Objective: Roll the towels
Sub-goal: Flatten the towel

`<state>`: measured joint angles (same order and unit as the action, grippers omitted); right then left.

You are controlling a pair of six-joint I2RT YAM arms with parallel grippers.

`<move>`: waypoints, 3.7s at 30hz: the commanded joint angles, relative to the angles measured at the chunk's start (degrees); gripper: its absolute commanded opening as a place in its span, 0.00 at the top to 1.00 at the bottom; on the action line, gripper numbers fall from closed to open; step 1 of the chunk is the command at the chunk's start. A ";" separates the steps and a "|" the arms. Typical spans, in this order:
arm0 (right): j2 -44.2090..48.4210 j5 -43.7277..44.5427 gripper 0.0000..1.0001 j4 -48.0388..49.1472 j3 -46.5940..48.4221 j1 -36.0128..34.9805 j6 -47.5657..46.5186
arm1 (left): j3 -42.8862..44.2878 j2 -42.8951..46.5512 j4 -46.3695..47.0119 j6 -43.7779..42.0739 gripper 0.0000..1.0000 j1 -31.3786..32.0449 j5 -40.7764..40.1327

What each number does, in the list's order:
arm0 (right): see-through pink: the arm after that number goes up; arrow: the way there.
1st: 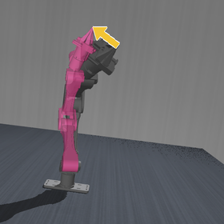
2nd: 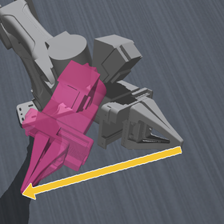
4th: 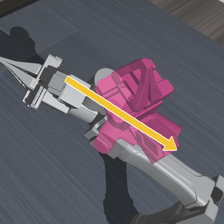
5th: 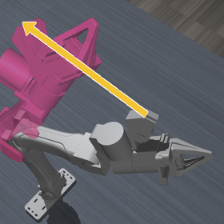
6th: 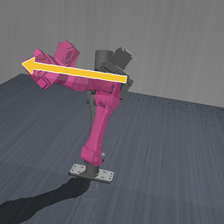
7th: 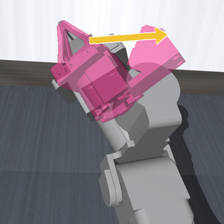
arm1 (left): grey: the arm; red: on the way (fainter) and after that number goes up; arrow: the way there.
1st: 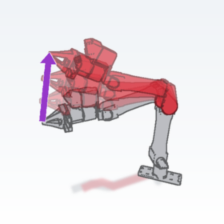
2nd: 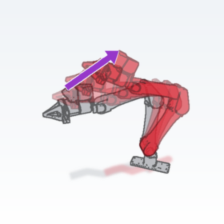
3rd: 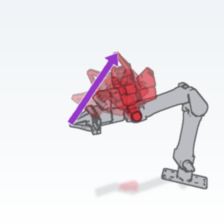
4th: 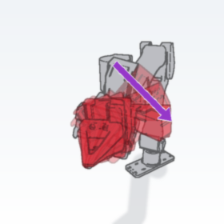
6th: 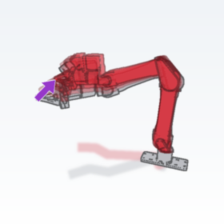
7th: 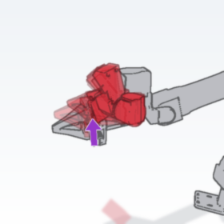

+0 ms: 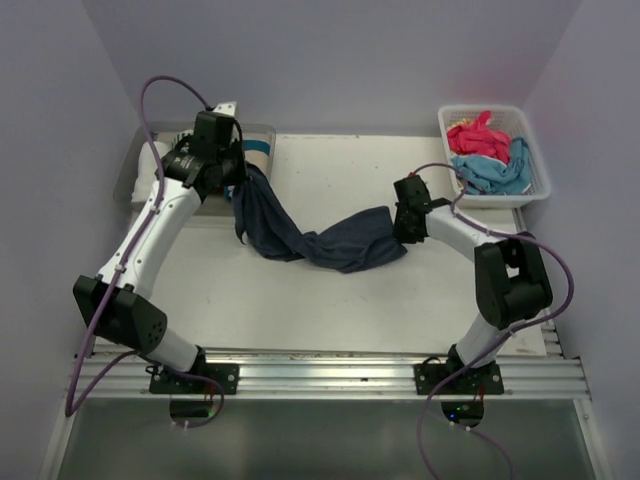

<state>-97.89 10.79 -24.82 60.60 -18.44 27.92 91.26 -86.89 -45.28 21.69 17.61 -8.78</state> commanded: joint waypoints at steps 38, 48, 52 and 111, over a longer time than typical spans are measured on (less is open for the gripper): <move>42.52 5.66 0.47 5.30 -24.56 7.19 11.72 | -42.56 12.36 9.50 23.29 0.52 -5.83 5.16; 37.77 0.99 0.46 5.48 -24.21 7.19 10.22 | -49.69 9.65 14.85 32.27 0.32 -5.83 1.47; 36.89 0.02 0.44 5.13 -24.74 7.19 10.92 | -50.75 5.69 19.95 32.10 0.38 -5.83 2.97; 15.70 -4.81 1.00 18.76 -13.75 22.66 15.23 | -35.90 4.31 15.38 16.63 1.00 -19.71 7.09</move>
<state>-86.39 5.23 -4.60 48.18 4.19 44.05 51.42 -77.38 -32.01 40.86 -0.58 -2.52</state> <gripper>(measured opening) 0.014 0.011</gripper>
